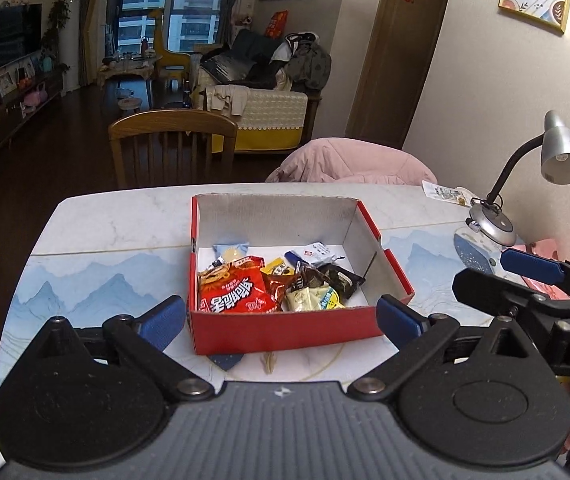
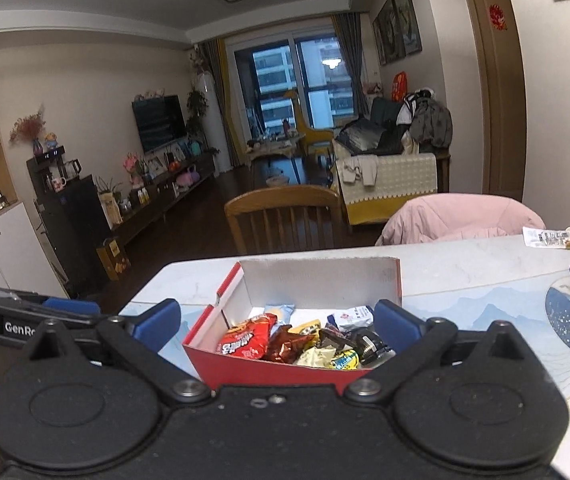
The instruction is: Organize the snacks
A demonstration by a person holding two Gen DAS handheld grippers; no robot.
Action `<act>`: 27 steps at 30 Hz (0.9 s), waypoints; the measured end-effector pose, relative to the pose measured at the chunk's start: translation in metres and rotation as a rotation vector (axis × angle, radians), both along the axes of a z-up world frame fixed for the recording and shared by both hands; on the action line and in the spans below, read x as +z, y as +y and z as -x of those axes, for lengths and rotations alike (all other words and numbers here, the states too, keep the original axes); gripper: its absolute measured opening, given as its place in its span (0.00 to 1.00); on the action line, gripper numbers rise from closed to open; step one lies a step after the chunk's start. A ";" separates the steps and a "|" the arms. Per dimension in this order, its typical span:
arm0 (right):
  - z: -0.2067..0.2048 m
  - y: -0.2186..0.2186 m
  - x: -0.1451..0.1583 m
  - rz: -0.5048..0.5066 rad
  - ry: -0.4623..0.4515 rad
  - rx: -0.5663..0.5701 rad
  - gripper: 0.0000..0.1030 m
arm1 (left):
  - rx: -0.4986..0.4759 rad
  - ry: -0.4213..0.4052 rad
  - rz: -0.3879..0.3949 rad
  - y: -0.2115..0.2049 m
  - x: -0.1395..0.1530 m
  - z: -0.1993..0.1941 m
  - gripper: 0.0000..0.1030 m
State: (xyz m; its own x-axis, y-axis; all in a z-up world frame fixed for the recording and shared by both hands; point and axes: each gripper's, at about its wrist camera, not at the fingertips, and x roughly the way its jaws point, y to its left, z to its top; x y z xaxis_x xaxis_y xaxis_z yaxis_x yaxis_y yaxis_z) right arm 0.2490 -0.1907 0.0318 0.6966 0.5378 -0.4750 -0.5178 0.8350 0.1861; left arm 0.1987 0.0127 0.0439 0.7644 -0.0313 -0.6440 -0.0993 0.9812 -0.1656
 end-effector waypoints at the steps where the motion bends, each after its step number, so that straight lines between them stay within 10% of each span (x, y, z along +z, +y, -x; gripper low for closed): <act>1: 0.002 0.000 0.000 0.001 -0.008 -0.003 1.00 | 0.005 -0.001 0.005 0.001 0.000 0.003 0.99; 27: 0.021 0.002 -0.008 0.004 0.010 -0.073 1.00 | 0.035 -0.007 -0.001 0.006 0.000 0.026 0.99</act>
